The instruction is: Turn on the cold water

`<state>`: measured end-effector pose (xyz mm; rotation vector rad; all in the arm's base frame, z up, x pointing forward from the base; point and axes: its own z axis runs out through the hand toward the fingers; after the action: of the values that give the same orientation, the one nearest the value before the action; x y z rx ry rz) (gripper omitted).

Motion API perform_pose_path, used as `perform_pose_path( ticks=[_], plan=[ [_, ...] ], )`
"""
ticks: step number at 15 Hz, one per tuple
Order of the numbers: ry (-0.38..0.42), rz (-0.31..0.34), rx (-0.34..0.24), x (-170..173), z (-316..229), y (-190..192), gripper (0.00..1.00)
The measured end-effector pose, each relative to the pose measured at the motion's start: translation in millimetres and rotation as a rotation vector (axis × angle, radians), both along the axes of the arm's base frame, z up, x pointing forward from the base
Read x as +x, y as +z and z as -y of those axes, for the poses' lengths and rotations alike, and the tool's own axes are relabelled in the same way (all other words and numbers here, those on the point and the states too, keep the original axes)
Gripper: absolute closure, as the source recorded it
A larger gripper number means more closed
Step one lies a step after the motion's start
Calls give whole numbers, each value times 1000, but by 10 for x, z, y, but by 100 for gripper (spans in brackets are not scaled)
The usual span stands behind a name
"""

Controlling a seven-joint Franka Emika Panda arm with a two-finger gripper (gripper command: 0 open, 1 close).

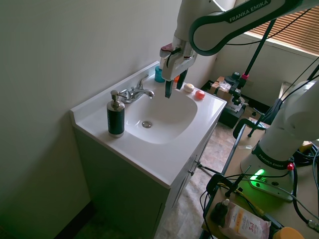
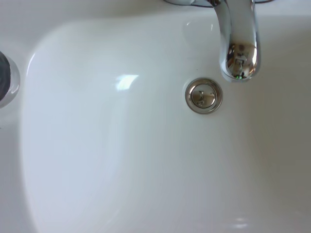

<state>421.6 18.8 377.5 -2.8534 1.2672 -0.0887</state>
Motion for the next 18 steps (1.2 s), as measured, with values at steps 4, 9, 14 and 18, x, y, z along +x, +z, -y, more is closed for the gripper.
perform_pose_path(
  ticks=[4, 9, 14, 18],
  plan=[
    [-20, 23, 12, 59, 15, 91, 0],
    [-206, 204, -42, 853, 445, 317, 0],
    [-312, 309, -186, 1692, 782, -89, 0],
    [-330, 298, -240, 1906, 983, -452, 0]
  ],
)
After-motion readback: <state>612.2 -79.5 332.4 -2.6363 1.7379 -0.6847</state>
